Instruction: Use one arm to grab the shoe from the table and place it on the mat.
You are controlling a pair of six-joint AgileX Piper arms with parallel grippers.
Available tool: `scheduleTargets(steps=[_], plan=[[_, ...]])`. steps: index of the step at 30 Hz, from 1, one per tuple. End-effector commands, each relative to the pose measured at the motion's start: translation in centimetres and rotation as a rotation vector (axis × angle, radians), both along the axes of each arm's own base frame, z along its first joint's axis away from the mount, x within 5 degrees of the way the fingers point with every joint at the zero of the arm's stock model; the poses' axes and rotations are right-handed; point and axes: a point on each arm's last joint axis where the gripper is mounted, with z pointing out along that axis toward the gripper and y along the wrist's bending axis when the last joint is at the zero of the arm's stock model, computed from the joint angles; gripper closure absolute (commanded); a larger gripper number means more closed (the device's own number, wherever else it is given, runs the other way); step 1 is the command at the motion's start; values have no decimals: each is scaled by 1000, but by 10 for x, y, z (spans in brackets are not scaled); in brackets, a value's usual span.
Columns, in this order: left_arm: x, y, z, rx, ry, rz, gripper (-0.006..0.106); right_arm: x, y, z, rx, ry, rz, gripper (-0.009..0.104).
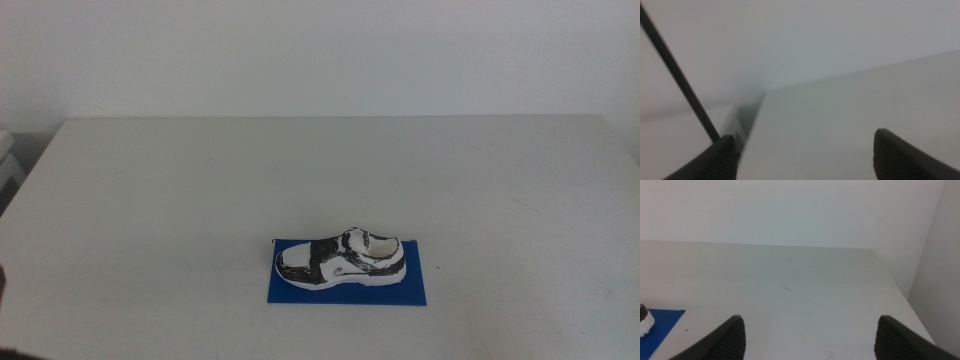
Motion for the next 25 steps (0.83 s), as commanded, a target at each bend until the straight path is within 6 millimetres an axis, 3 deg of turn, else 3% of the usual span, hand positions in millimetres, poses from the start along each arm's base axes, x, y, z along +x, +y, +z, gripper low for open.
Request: scheduleTargets(steps=[1,6,13,25], plan=[[-5,0,0,-101,-61,5,7,-2,-1,12,-25,-108,-7,29],[-16,0,-27,-179,-15,23,7,-2,-1,12,-25,-108,-7,29],[-18,0,-48,-174,18,29,7,-2,-1,12,-25,-108,-7,29],[-15,0,-59,-172,-2,20,7,-2,-1,12,-25,-108,-7,29]])
